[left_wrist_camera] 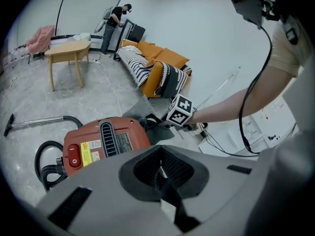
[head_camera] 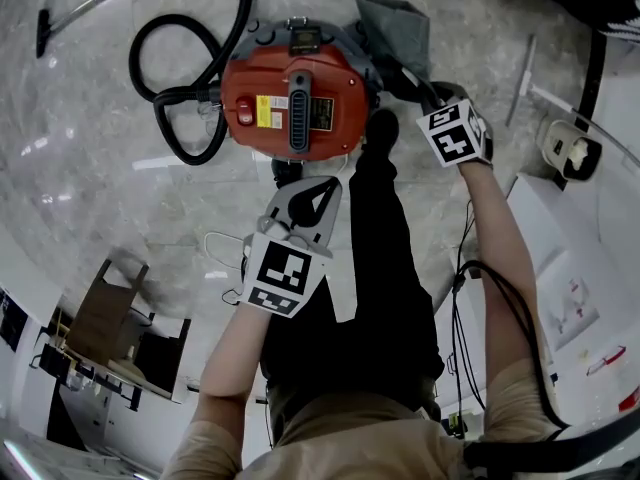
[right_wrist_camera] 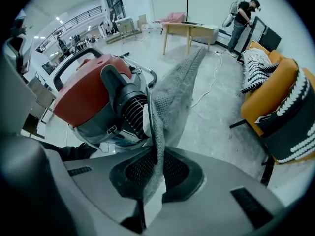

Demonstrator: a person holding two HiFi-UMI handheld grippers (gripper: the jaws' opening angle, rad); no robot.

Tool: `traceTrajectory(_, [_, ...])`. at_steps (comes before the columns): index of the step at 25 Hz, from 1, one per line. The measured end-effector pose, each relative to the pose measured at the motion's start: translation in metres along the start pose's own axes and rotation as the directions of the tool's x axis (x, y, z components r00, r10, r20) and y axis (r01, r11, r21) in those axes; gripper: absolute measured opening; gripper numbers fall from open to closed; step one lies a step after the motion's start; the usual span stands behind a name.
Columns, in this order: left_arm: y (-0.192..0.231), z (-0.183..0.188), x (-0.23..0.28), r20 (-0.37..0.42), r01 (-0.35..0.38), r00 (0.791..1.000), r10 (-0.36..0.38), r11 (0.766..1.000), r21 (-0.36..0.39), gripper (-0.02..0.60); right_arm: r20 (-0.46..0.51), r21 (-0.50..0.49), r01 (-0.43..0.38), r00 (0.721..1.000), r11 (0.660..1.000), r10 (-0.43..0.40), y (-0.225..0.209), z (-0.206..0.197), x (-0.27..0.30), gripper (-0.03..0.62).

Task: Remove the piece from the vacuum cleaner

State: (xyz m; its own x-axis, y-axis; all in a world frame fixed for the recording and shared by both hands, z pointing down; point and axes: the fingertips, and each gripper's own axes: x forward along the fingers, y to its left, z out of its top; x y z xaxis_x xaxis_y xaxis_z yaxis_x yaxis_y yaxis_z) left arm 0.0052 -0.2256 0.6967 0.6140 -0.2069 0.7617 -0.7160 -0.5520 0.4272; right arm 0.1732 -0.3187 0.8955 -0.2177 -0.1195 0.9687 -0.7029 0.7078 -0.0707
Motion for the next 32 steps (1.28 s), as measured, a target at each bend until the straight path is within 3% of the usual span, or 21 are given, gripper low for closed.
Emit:
traceTrajectory(7, [-0.005, 0.005, 0.001, 0.005, -0.006, 1.000, 0.006, 1.000, 0.008, 0.004, -0.037, 0.154, 0.096, 0.995, 0.983, -0.091, -0.030, -0.014, -0.006, 0.025])
traceTrajectory(12, [-0.008, 0.002, 0.005, -0.001, -0.006, 1.000, 0.006, 1.000, 0.015, 0.004, -0.042, 0.132, 0.106, 0.994, 0.985, -0.101, -0.034, -0.024, -0.015, 0.025])
traceTrajectory(21, [-0.002, 0.008, -0.001, -0.001, -0.023, 1.000, 0.023, 1.000, 0.010, 0.005, -0.010, 0.266, 0.079, 0.997, 0.961, -0.079, -0.028, -0.027, -0.025, 0.025])
traceTrajectory(28, [-0.016, 0.024, -0.009, 0.006, -0.002, 1.000, 0.002, 0.999, 0.048, 0.005, 0.034, 0.450, 0.058, 0.996, 0.891, -0.082, -0.046, -0.041, -0.050, 0.025])
traceTrajectory(32, [-0.018, 0.025, -0.012, -0.037, 0.012, 0.999, -0.009, 0.997, 0.072, 0.004, 0.071, 0.581, 0.018, 0.995, 0.813, -0.073, -0.052, -0.049, -0.059, 0.025])
